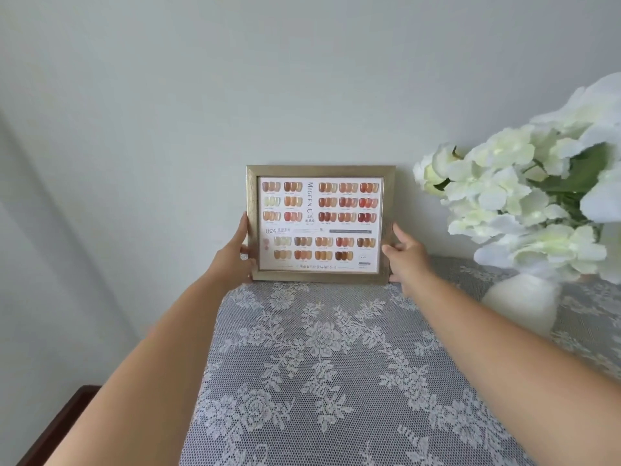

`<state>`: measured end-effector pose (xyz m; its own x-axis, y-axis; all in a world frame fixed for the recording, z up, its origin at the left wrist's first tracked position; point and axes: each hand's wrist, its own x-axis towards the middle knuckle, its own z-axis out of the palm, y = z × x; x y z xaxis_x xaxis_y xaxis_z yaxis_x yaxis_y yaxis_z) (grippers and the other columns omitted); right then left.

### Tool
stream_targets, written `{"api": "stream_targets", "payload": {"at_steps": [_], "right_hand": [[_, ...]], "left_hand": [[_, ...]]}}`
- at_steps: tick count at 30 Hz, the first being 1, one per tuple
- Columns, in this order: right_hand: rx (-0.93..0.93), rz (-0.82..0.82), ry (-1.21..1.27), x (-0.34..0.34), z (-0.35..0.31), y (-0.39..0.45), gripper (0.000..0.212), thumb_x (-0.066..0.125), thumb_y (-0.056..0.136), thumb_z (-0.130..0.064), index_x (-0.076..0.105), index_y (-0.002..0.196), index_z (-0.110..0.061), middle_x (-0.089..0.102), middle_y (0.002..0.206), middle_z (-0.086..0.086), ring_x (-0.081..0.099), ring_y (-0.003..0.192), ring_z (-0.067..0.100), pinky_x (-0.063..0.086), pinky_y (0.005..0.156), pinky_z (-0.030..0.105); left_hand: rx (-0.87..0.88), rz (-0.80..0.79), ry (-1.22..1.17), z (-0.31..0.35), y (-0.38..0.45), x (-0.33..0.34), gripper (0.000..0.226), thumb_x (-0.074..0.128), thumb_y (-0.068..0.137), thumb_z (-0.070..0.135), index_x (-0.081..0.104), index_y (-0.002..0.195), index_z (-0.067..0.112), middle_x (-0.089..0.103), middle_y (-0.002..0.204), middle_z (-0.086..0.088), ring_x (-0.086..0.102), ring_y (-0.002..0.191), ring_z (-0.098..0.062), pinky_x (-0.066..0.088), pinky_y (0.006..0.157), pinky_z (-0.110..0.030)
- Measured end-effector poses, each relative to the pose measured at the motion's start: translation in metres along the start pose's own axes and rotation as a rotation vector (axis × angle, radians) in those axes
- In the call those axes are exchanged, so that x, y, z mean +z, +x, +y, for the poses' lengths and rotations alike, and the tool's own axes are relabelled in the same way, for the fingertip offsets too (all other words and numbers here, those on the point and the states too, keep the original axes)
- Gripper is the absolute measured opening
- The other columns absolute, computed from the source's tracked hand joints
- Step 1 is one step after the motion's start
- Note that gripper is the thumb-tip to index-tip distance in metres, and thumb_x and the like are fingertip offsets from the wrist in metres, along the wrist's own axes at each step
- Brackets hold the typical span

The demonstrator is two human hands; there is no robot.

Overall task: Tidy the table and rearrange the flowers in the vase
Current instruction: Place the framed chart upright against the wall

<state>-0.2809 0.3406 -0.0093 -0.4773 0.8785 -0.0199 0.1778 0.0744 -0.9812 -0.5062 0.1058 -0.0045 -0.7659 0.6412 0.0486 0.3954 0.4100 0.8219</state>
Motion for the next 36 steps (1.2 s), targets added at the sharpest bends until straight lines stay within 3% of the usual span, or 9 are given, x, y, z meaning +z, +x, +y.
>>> {"api": "stream_targets", "payload": {"at_steps": [6, 11, 15, 19, 22, 25, 28, 32, 36], "right_hand": [[0.012, -0.016, -0.036, -0.005, -0.002, -0.002, 0.06, 0.055, 0.092, -0.01, 0.035, 0.142, -0.037, 0.064, 0.108, 0.005, 0.063, 0.102, 0.031, 0.054, 0.085, 0.047], [0.021, -0.028, -0.061, -0.01, -0.002, -0.012, 0.058, 0.053, 0.094, -0.014, 0.033, 0.143, -0.038, 0.06, 0.12, 0.002, 0.061, 0.093, 0.019, 0.053, 0.088, 0.046], [0.035, -0.025, -0.099, -0.015, -0.001, -0.018, 0.059, 0.055, 0.093, -0.016, 0.034, 0.142, -0.04, 0.057, 0.094, -0.009, 0.059, 0.105, 0.03, 0.053, 0.082, 0.056], [0.037, -0.019, -0.104, -0.019, -0.004, -0.019, 0.058, 0.056, 0.093, -0.019, 0.035, 0.141, -0.043, 0.051, 0.092, -0.018, 0.057, 0.095, 0.017, 0.055, 0.078, 0.056], [0.038, -0.025, -0.124, -0.023, -0.004, -0.019, 0.058, 0.056, 0.093, -0.02, 0.034, 0.141, -0.044, 0.056, 0.099, -0.013, 0.057, 0.083, 0.01, 0.056, 0.08, 0.052], [0.04, -0.013, -0.107, -0.026, -0.003, -0.021, 0.058, 0.056, 0.093, -0.018, 0.035, 0.141, -0.042, 0.059, 0.1, -0.011, 0.056, 0.096, 0.015, 0.054, 0.081, 0.055], [0.018, 0.003, -0.099, -0.028, -0.001, -0.023, 0.058, 0.057, 0.092, -0.016, 0.036, 0.142, -0.038, 0.057, 0.101, -0.016, 0.06, 0.096, 0.017, 0.055, 0.084, 0.047], [0.011, -0.003, -0.105, -0.034, 0.003, -0.024, 0.058, 0.056, 0.093, -0.016, 0.034, 0.143, -0.038, 0.054, 0.129, -0.004, 0.057, 0.089, 0.012, 0.057, 0.076, 0.038], [0.005, 0.002, -0.115, -0.038, 0.005, -0.027, 0.058, 0.056, 0.093, -0.016, 0.034, 0.143, -0.036, 0.051, 0.136, -0.001, 0.054, 0.081, 0.005, 0.051, 0.057, 0.026]], "left_hand": [[0.002, -0.022, 0.079, 0.004, -0.004, -0.001, 0.105, 0.053, 0.088, -0.008, -0.001, 0.146, 0.061, 0.057, 0.104, 0.0, 0.064, 0.08, -0.022, 0.061, 0.061, -0.035], [0.012, -0.013, 0.113, 0.007, -0.011, -0.002, 0.104, 0.053, 0.087, -0.009, -0.001, 0.148, 0.058, 0.056, 0.102, -0.001, 0.061, 0.074, -0.02, 0.061, 0.063, -0.034], [0.004, -0.025, 0.138, 0.009, -0.02, 0.002, 0.104, 0.053, 0.088, -0.008, -0.004, 0.148, 0.055, 0.058, 0.107, -0.004, 0.063, 0.081, -0.025, 0.06, 0.075, -0.046], [0.02, -0.005, 0.198, 0.014, -0.025, 0.003, 0.103, 0.055, 0.088, -0.003, -0.008, 0.15, 0.051, 0.059, 0.11, -0.006, 0.06, 0.078, -0.021, 0.052, 0.062, -0.032], [0.011, -0.01, 0.205, 0.016, -0.029, 0.004, 0.102, 0.056, 0.089, -0.002, -0.009, 0.149, 0.05, 0.058, 0.11, -0.005, 0.059, 0.073, -0.017, 0.047, 0.054, -0.025], [0.018, -0.016, 0.212, 0.016, -0.033, 0.004, 0.103, 0.056, 0.089, -0.001, -0.01, 0.148, 0.051, 0.058, 0.108, -0.005, 0.059, 0.072, -0.016, 0.047, 0.055, -0.024], [0.027, -0.036, 0.203, 0.018, -0.036, 0.003, 0.105, 0.056, 0.087, -0.003, -0.01, 0.148, 0.052, 0.058, 0.106, -0.004, 0.061, 0.078, -0.017, 0.056, 0.068, -0.033], [0.03, -0.053, 0.199, 0.021, -0.042, 0.003, 0.105, 0.056, 0.087, -0.003, -0.009, 0.148, 0.053, 0.058, 0.102, 0.001, 0.063, 0.08, -0.017, 0.057, 0.067, -0.032], [0.032, -0.053, 0.179, 0.022, -0.046, 0.005, 0.104, 0.054, 0.087, -0.004, -0.008, 0.149, 0.052, 0.057, 0.103, -0.001, 0.063, 0.081, -0.021, 0.059, 0.074, -0.04]]}}
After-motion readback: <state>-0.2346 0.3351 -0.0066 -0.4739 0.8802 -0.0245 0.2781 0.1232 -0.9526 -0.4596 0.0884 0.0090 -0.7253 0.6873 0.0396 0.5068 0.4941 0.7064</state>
